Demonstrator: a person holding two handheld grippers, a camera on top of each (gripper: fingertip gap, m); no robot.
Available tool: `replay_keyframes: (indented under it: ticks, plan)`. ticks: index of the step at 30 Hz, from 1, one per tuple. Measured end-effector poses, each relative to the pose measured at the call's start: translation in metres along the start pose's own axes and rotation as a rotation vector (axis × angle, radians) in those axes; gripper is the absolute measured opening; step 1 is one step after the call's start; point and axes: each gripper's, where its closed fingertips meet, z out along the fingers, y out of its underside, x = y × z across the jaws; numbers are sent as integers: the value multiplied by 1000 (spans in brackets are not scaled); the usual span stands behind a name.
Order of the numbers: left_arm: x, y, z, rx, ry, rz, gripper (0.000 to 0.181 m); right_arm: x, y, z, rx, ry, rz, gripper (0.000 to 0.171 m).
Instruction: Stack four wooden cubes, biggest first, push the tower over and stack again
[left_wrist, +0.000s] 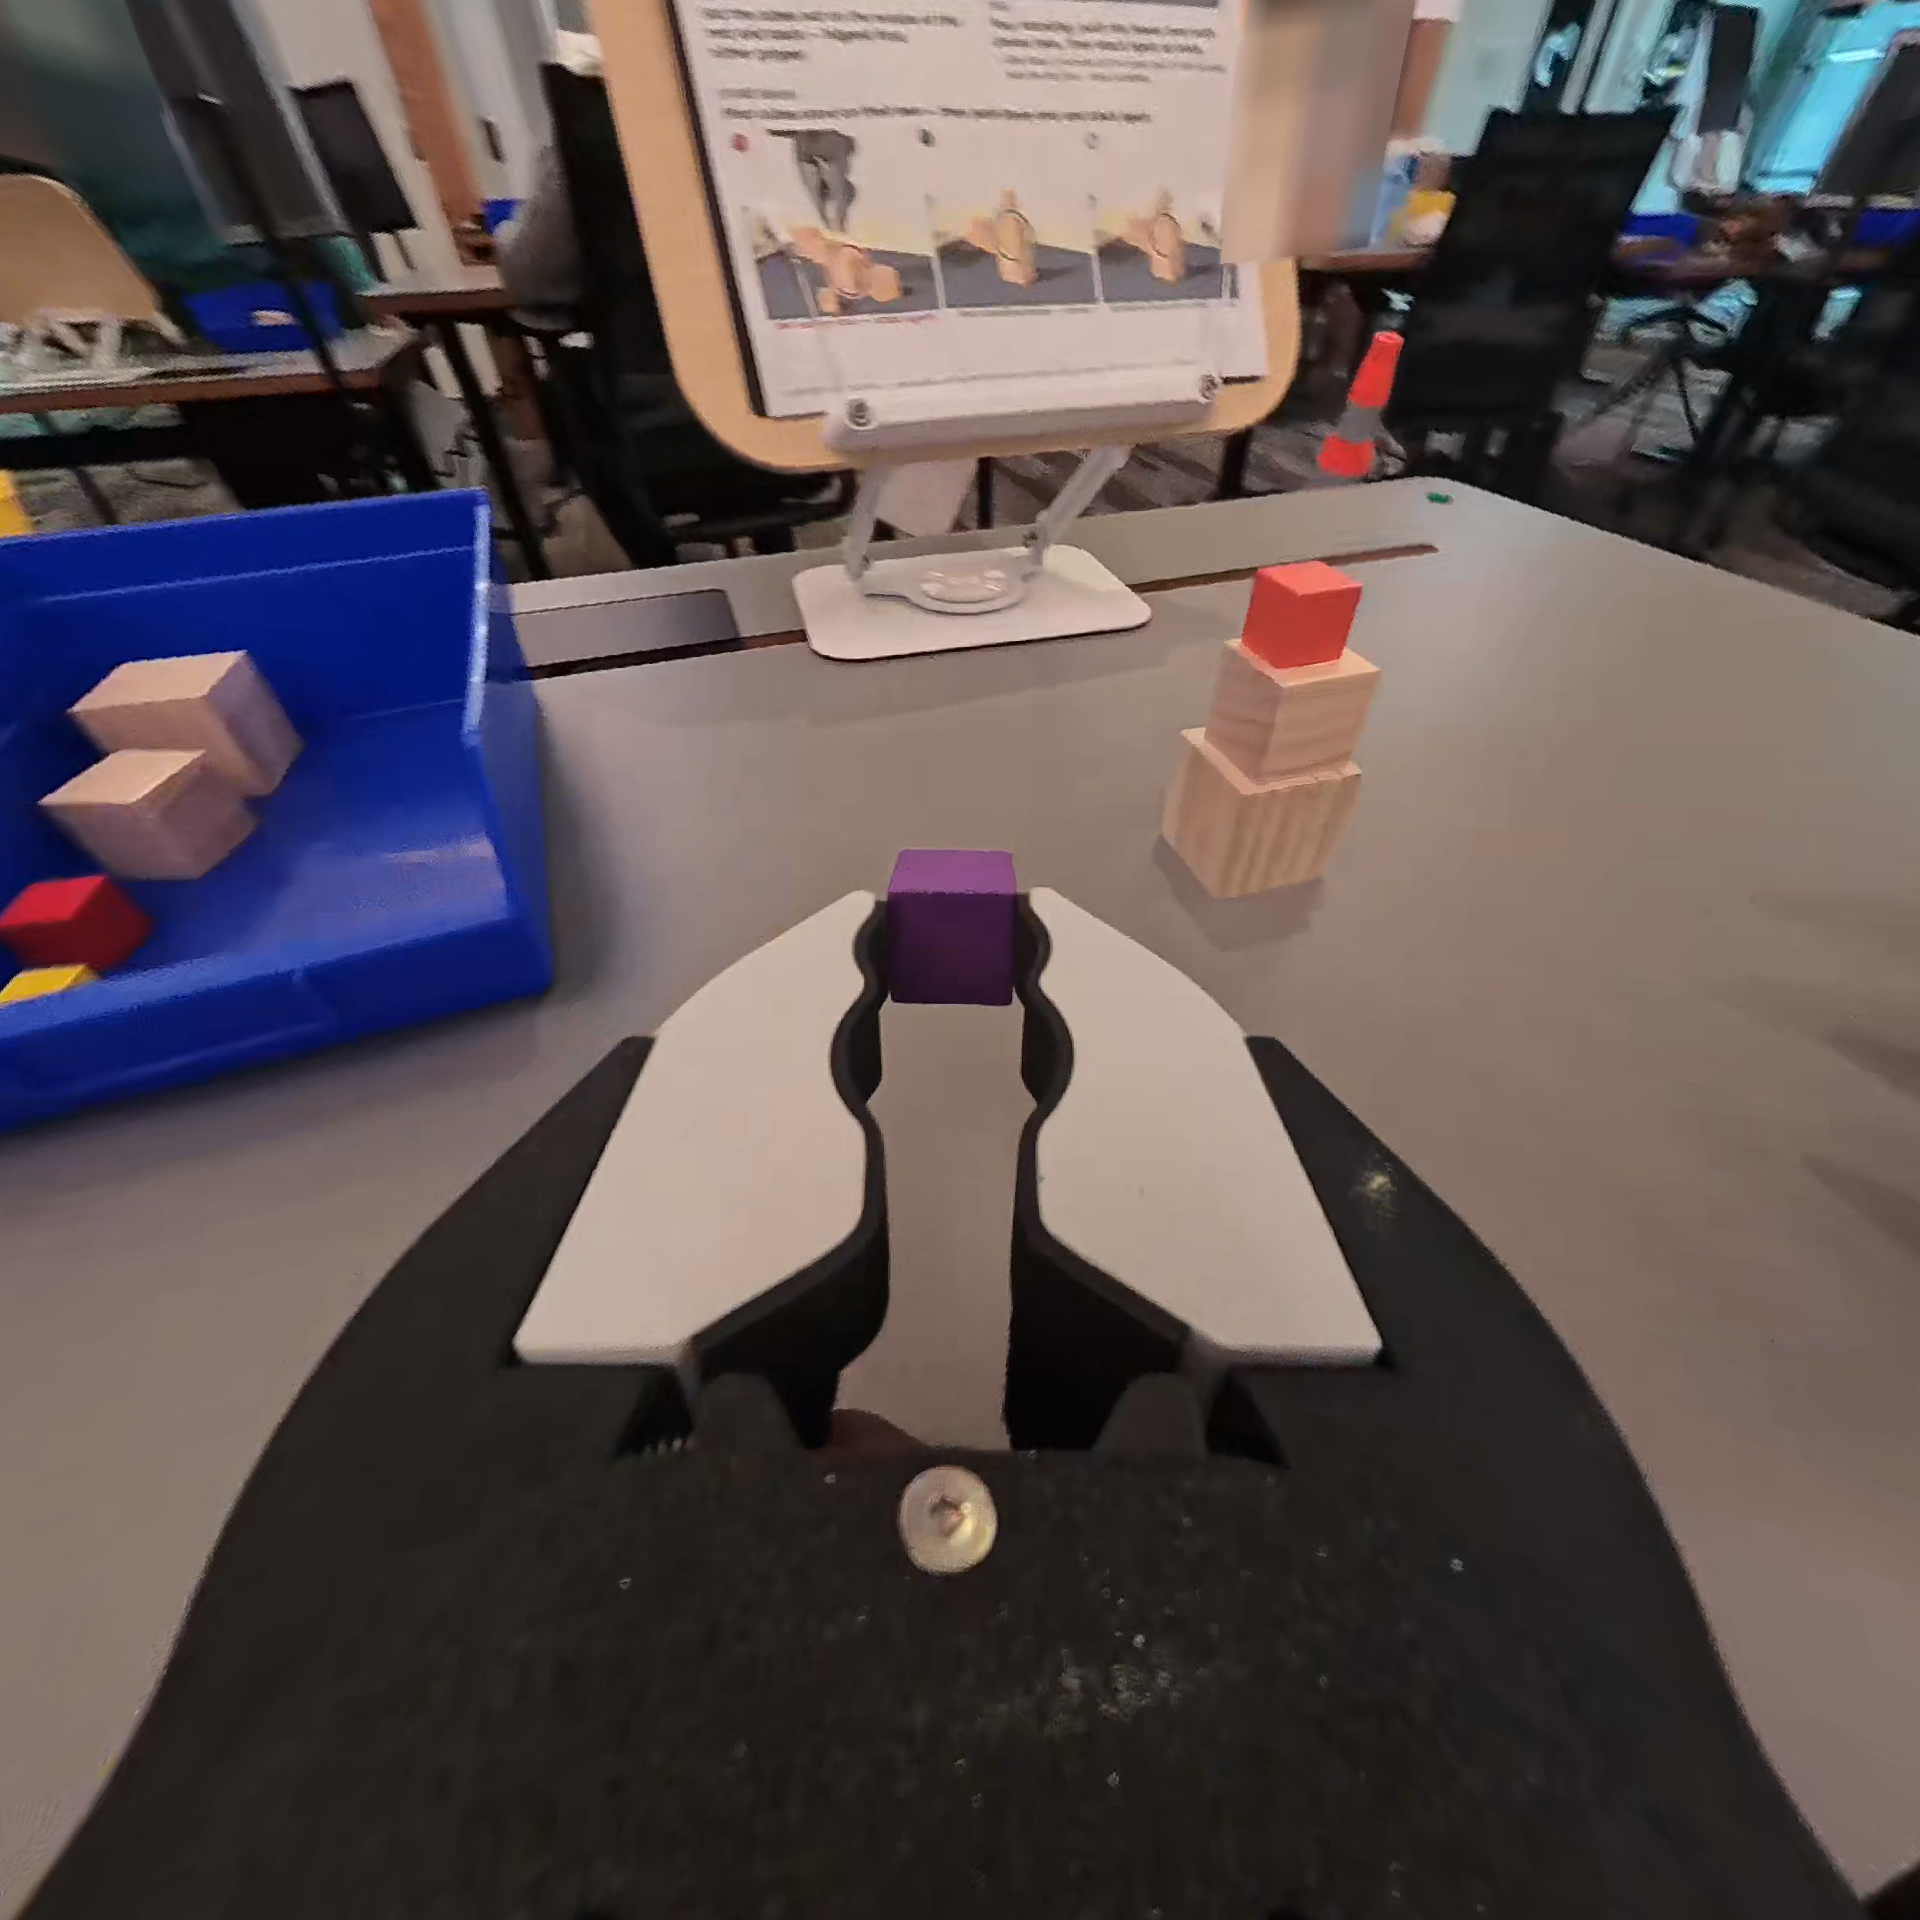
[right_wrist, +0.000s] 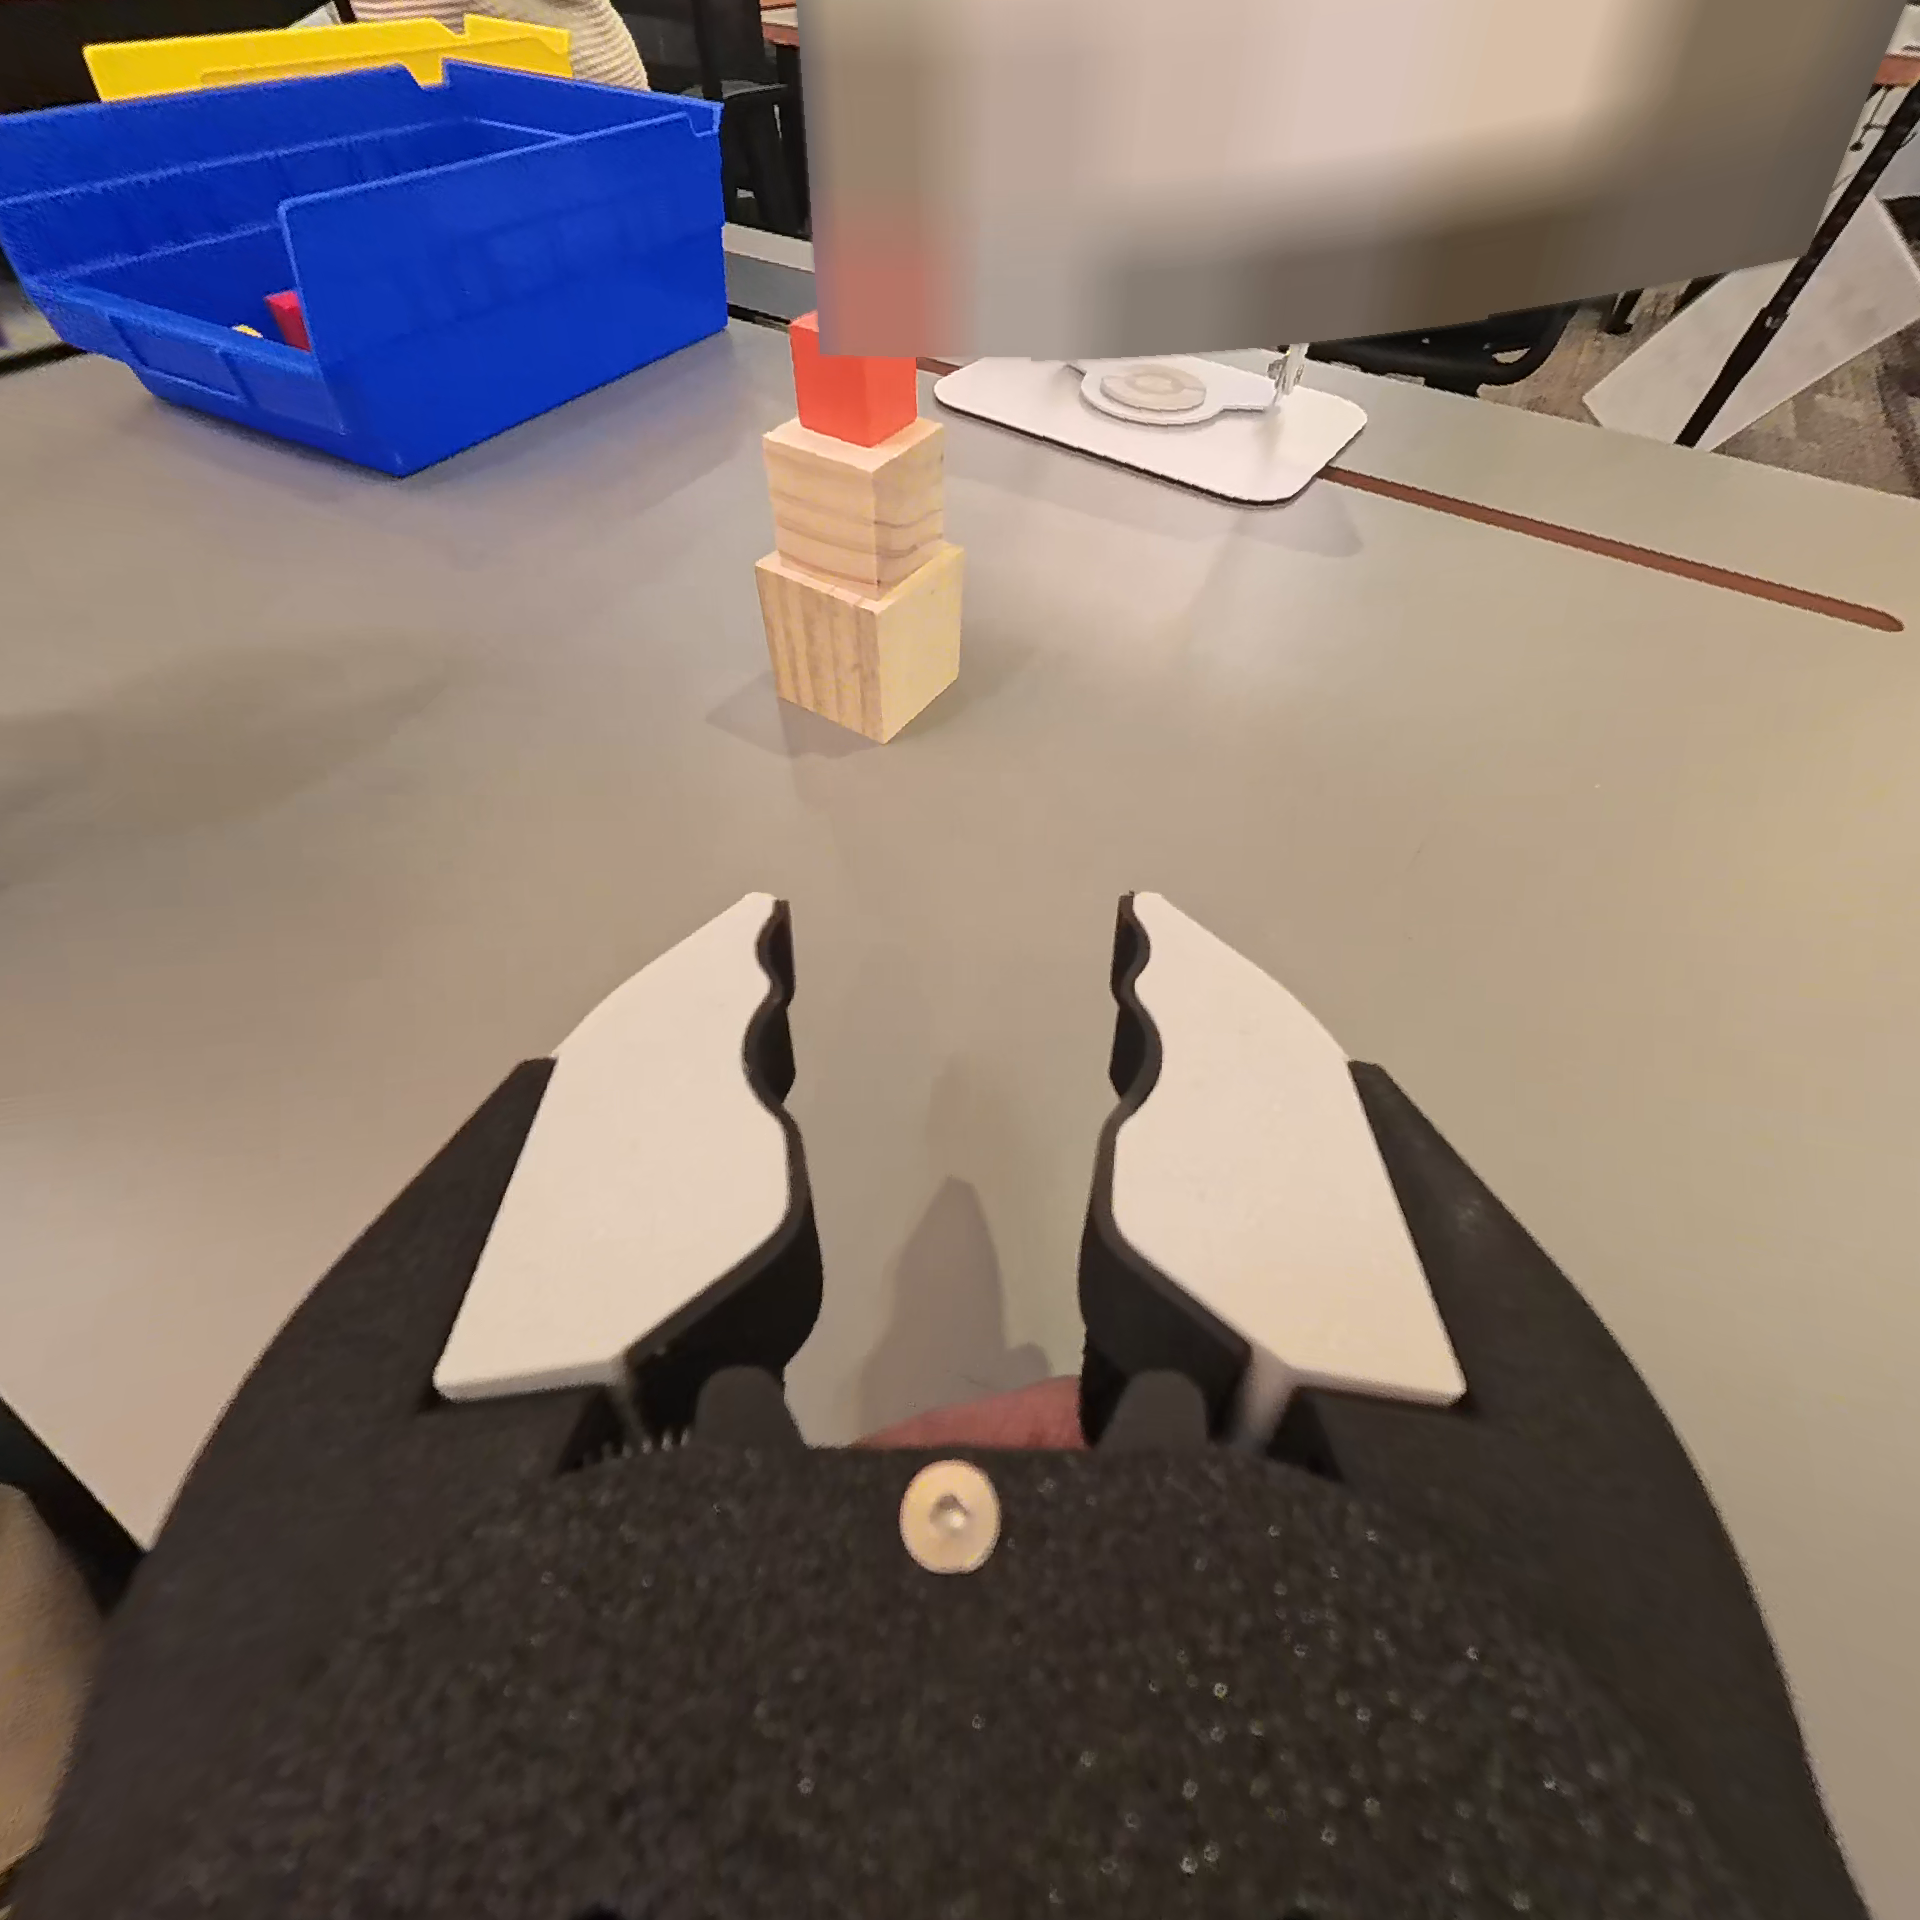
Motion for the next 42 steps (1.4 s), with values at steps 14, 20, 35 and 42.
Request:
replay_keyframes:
  ticks: [14,20,35,42]
  plan:
    - [81,-11,24,-285,598,307,22,-7,-5,-1,-3,-9,-24,58]
    - [94,-46,87,-528,782,883,22,-11,-8,1,-4,-21,-47,57]
    - [115,-38,168,-888,933,1042,22,-10,-3,0,-14,-38,-32,55]
    - [112,-30,167,-937,942,1024,22,-9,-3,1,-16,-44,-27,55]
